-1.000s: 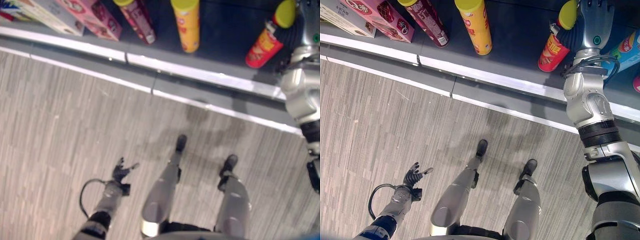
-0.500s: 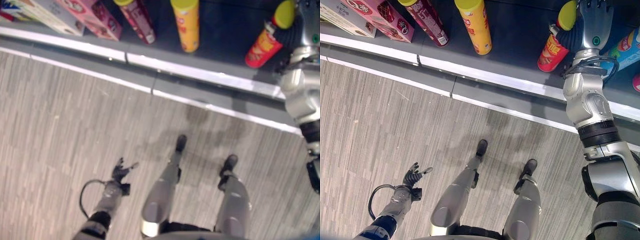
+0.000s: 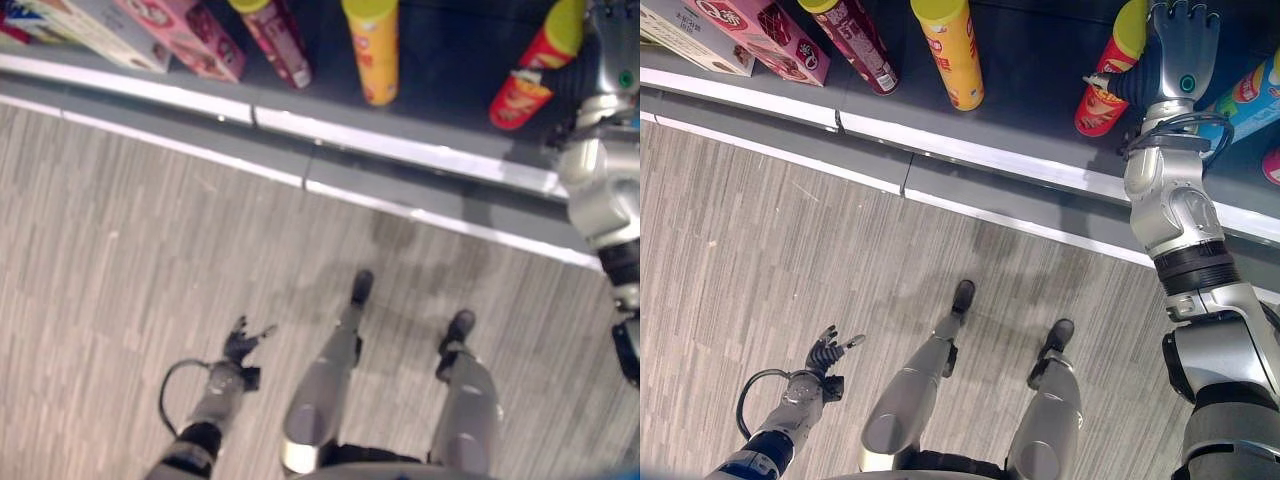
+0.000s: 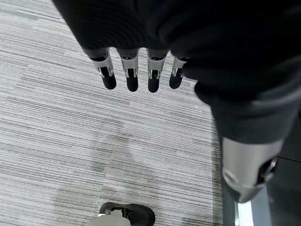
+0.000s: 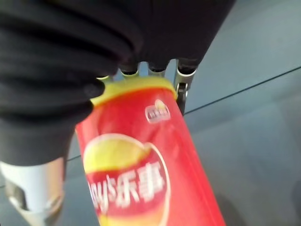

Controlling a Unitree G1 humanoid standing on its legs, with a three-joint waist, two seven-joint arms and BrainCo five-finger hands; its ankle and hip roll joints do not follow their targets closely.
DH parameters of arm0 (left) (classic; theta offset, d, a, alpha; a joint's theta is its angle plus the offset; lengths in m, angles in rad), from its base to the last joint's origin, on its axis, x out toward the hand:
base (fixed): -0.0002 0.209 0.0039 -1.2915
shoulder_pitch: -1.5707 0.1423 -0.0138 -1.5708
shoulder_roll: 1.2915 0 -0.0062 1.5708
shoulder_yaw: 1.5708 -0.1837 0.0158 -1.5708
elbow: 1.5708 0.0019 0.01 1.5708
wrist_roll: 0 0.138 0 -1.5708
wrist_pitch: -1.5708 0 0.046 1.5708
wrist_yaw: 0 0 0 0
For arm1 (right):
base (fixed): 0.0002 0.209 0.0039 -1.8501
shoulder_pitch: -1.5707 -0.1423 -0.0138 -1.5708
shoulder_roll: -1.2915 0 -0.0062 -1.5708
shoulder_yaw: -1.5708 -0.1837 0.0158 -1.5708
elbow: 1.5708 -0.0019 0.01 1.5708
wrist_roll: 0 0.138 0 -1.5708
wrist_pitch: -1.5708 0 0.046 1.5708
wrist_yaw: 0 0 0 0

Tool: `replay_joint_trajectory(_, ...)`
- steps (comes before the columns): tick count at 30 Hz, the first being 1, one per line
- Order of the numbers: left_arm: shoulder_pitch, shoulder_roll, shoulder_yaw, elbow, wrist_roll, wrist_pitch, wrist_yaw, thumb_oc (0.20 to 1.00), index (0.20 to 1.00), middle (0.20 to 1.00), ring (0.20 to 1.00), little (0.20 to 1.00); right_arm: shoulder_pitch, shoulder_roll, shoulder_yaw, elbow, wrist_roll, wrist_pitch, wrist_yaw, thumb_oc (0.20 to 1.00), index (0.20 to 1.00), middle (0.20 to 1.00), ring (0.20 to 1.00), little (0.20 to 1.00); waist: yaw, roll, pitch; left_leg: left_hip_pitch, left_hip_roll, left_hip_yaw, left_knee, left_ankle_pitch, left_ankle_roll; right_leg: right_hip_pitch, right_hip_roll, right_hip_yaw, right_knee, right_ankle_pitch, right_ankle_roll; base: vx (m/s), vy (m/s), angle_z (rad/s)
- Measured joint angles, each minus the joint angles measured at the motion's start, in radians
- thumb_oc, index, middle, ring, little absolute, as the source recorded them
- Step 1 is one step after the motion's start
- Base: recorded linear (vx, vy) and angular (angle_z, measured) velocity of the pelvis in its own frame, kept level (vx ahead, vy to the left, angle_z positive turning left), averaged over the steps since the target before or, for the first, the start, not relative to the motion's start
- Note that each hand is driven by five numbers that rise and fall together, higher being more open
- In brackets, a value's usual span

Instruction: Put the goods on the table back onto the shelves and tidy them up.

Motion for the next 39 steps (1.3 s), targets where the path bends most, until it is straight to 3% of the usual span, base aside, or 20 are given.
replay_joint_trajectory(7, -0.002, -0.001, 0.02, -0.004, 0.001, 0.007, 0.001, 1.0, 1.0, 1.0, 1.0, 1.0, 0.008, -0.005, -0.019, -0.091, 0.017, -0.019, -0.006, 1.0, 1.0, 1.0, 1.0, 1.0, -0.006, -0.006, -0.023, 0.042, 0.013, 0.0, -0.032, 0.007, -0.004, 0.034, 0.01, -0.003, -0.013, 0.001, -0.002, 0.03, 0.003, -0.01)
replay_joint_trajectory(11, 0.005, -0.018, 0.05, 0.001, 0.001, 0.014, 0.003, 1.0, 1.0, 1.0, 1.0, 1.0, 0.184, 0.006, -0.189, -0.306, 0.018, -0.034, -0.024, 1.0, 1.0, 1.0, 1.0, 1.0, -0.008, -0.019, -0.044, 0.098, 0.027, -0.001, -0.066, 0.01, -0.003, 0.112, 0.034, -0.018, -0.093, 0.027, -0.001, 0.09, 0.004, -0.03)
replay_joint_trajectory(13, 0.031, -0.021, 0.063, 0.002, 0.004, 0.022, 0.003, 1.0, 1.0, 1.0, 1.0, 1.0, 0.305, 0.046, -0.263, -0.384, 0.041, -0.05, -0.035, 1.0, 1.0, 1.0, 1.0, 1.0, -0.032, -0.045, -0.1, 0.109, 0.034, 0.0, -0.089, 0.009, -0.004, 0.138, 0.043, -0.028, -0.144, 0.042, 0.003, 0.11, 0.01, -0.02)
replay_joint_trajectory(14, 0.045, -0.024, 0.085, 0.006, 0.007, 0.029, 0.004, 1.0, 1.0, 1.0, 1.0, 1.0, 0.428, 0.103, -0.322, -0.458, 0.09, -0.077, -0.03, 1.0, 1.0, 1.0, 1.0, 1.0, -0.04, -0.073, -0.125, 0.141, 0.038, 0.006, -0.107, 0.009, -0.004, 0.174, 0.054, -0.029, -0.186, 0.054, 0.004, 0.13, -0.006, -0.1)
replay_joint_trajectory(16, 0.063, -0.016, 0.075, 0.023, 0.009, 0.03, 0.002, 1.0, 1.0, 1.0, 1.0, 1.0, 0.504, 0.138, -0.301, -0.466, 0.129, -0.093, -0.013, 1.0, 1.0, 1.0, 1.0, 1.0, -0.063, -0.107, -0.165, 0.157, 0.038, 0.026, -0.117, 0.009, -0.004, 0.197, 0.059, -0.022, -0.226, 0.066, 0.007, 0.11, -0.013, -0.16)
replay_joint_trajectory(18, 0.052, -0.036, 0.121, 0.027, 0.011, 0.039, -0.012, 1.0, 1.0, 1.0, 1.0, 1.0, 0.669, 0.211, -0.367, -0.563, 0.331, -0.167, 0.101, 1.0, 1.0, 1.0, 1.0, 1.0, -0.081, -0.128, -0.18, 0.203, 0.047, 0.036, -0.14, 0.006, -0.009, 0.263, 0.075, -0.031, -0.294, 0.091, 0.008, 0.07, 0.026, -0.13)
replay_joint_trajectory(20, 0.079, -0.038, 0.153, 0.043, 0.023, 0.048, -0.05, 1.0, 1.0, 1.0, 1.0, 1.0, 0.907, 0.281, -0.299, -0.557, 0.675, -0.257, 0.345, 1.0, 1.0, 1.0, 1.0, 1.0, -0.107, -0.162, -0.24, 0.246, 0.058, 0.074, -0.164, -0.003, -0.019, 0.313, 0.088, -0.022, -0.351, 0.107, 0.007, 0.14, 0.053, -0.26)
replay_joint_trajectory(23, 0.101, -0.033, 0.161, 0.042, 0.034, 0.048, -0.08, 1.0, 1.0, 1.0, 1.0, 1.0, 1.019, 0.311, -0.286, -0.5, 0.941, -0.271, 0.528, 1.0, 1.0, 1.0, 1.0, 1.0, -0.122, -0.172, -0.26, 0.272, 0.064, 0.1, -0.17, -0.005, -0.021, 0.328, 0.093, 0.004, -0.37, 0.118, 0.006, 0.08, 0.026, -0.26)
replay_joint_trajectory(24, 0.124, -0.033, 0.159, 0.038, 0.047, 0.048, -0.103, 1.0, 1.0, 1.0, 1.0, 1.0, 1.073, 0.308, -0.248, -0.425, 1.065, -0.257, 0.636, 1.0, 1.0, 1.0, 1.0, 1.0, -0.141, -0.177, -0.271, 0.295, 0.067, 0.117, -0.17, -0.015, -0.021, 0.344, 0.094, 0.018, -0.38, 0.122, 0.006, 0.07, 0.019, -0.3)
replay_joint_trajectory(26, 0.157, -0.034, 0.154, 0.031, 0.048, 0.047, -0.124, 1.0, 1.0, 1.0, 1.0, 1.0, 1.099, 0.299, -0.18, -0.298, 1.12, -0.234, 0.724, 1.0, 1.0, 1.0, 1.0, 1.0, -0.137, -0.182, -0.299, 0.319, 0.072, 0.144, -0.171, -0.026, -0.016, 0.359, 0.099, 0.041, -0.39, 0.127, 0.007, 0.07, 0.028, -0.39)
replay_joint_trajectory(30, 0.193, -0.038, 0.15, 0.028, 0.049, 0.047, -0.155, 1.0, 1.0, 1.0, 1.0, 1.0, 1.14, 0.294, -0.118, -0.085, 1.07, -0.18, 0.786, 1.0, 1.0, 1.0, 1.0, 1.0, -0.142, -0.194, -0.354, 0.345, 0.085, 0.173, -0.171, -0.041, -0.016, 0.374, 0.109, 0.071, -0.405, 0.134, 0.004, 0.07, 0.016, -0.25)
replay_joint_trajectory(33, 0.216, -0.039, 0.141, 0.035, 0.049, 0.048, -0.156, 1.0, 1.0, 1.0, 1.0, 1.0, 1.154, 0.356, -0.122, 0.043, 1.004, -0.163, 0.778, 1.0, 1.0, 1.0, 1.0, 1.0, -0.148, -0.207, -0.387, 0.368, 0.096, 0.192, -0.174, -0.05, -0.013, 0.384, 0.115, 0.086, -0.405, 0.133, 0.002, 0.06, 0.008, -0.17)
replay_joint_trajectory(39, 0.224, -0.045, 0.144, 0.033, 0.049, 0.048, -0.154, 1.0, 1.0, 1.0, 1.0, 1.0, 1.15, 0.363, -0.116, 0.01, 0.918, -0.159, 0.749, 1.0, 1.0, 1.0, 1.0, 1.0, -0.155, -0.197, -0.403, 0.376, 0.096, 0.191, -0.177, -0.055, -0.008, 0.396, 0.114, 0.087, -0.405, 0.134, 0.003, 0.01, 0.001, -0.02)
